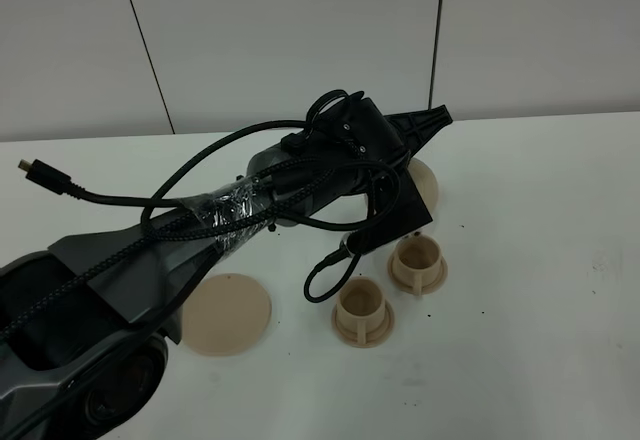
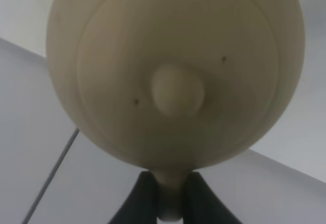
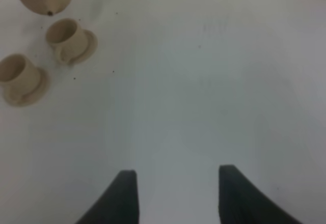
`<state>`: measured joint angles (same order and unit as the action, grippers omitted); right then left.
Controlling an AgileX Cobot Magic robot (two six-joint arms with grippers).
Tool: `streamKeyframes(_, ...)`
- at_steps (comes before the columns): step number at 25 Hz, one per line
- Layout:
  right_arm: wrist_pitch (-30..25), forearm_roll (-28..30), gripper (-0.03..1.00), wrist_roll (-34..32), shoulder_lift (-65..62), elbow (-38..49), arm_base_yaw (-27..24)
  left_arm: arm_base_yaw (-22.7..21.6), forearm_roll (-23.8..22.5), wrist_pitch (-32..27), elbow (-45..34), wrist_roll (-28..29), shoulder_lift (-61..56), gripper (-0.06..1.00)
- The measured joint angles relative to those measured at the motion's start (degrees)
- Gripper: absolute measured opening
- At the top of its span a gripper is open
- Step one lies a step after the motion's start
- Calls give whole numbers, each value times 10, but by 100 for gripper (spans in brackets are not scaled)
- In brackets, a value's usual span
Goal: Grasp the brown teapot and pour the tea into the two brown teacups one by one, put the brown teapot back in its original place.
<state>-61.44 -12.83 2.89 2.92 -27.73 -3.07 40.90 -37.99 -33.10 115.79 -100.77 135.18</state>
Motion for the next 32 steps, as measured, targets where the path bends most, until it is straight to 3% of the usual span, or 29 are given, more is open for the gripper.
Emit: streamKeyframes(32, 0, 0, 36, 0, 0, 0, 0, 9, -10, 9, 0, -23, 0, 17)
